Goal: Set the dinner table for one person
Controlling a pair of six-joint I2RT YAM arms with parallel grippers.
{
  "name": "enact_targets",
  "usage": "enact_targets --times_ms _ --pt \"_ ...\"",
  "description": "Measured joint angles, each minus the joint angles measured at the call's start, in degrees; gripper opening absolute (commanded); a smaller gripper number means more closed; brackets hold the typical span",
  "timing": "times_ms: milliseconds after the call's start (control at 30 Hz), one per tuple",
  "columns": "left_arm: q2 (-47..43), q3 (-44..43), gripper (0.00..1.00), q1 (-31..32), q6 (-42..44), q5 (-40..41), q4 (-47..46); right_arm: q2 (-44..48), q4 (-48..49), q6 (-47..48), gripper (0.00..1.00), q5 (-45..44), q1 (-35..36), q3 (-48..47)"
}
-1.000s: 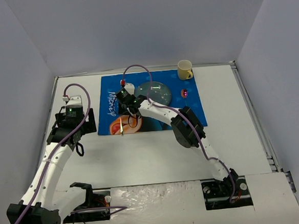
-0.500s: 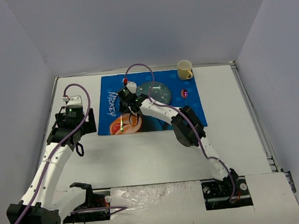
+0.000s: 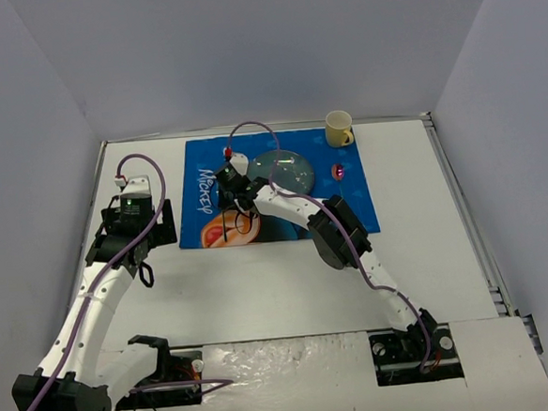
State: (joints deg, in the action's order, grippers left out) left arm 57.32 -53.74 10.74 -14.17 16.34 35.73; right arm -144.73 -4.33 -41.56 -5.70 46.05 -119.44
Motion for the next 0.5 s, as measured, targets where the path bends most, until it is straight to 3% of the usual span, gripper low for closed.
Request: enact_targets --times_ms 133,367,500 --pt "0.00 0.00 0.97 0.00 -0.02 0.00 0.00 -0.06 0.46 -0.42 0.00 0.00 -0.28 0.00" --pt "0.00 0.02 0.97 0.00 0.00 0.00 0.00 -0.08 1.03 -1.17 0.24 -0.06 -0.37 0.18" --pt "0.00 0.02 0.97 0.00 0.00 0.02 0.00 -0.07 2.48 -1.64 0.27 -0.08 -0.38 0.48"
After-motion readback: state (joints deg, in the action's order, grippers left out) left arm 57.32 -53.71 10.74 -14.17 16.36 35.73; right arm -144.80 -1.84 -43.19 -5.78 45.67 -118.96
